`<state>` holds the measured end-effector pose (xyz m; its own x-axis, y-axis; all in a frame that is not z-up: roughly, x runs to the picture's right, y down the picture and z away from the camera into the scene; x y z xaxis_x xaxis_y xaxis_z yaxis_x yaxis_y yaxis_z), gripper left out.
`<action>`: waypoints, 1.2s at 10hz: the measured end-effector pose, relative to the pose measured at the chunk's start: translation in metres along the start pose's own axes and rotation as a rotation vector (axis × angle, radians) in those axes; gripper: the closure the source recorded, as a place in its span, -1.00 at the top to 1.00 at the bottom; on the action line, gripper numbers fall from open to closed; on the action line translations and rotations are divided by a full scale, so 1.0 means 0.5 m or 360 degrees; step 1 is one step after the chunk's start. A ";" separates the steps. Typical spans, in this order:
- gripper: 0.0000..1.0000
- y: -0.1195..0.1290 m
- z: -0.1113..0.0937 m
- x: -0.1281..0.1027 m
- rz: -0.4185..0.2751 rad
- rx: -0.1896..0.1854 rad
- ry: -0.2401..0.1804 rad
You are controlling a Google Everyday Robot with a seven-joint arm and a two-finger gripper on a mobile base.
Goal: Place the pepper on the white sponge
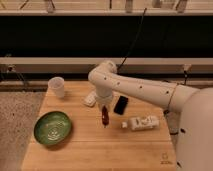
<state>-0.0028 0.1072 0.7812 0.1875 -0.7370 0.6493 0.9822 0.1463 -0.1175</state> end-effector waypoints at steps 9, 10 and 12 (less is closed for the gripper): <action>-1.00 -0.071 0.014 0.080 -0.0102 0.0000 0.0014; -1.00 -0.077 0.017 0.086 -0.0110 0.0001 0.0013; -1.00 -0.089 0.023 0.101 -0.0105 0.0013 0.0012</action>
<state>-0.0370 0.0712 0.8278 0.1226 -0.7503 0.6496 0.9923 0.1027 -0.0687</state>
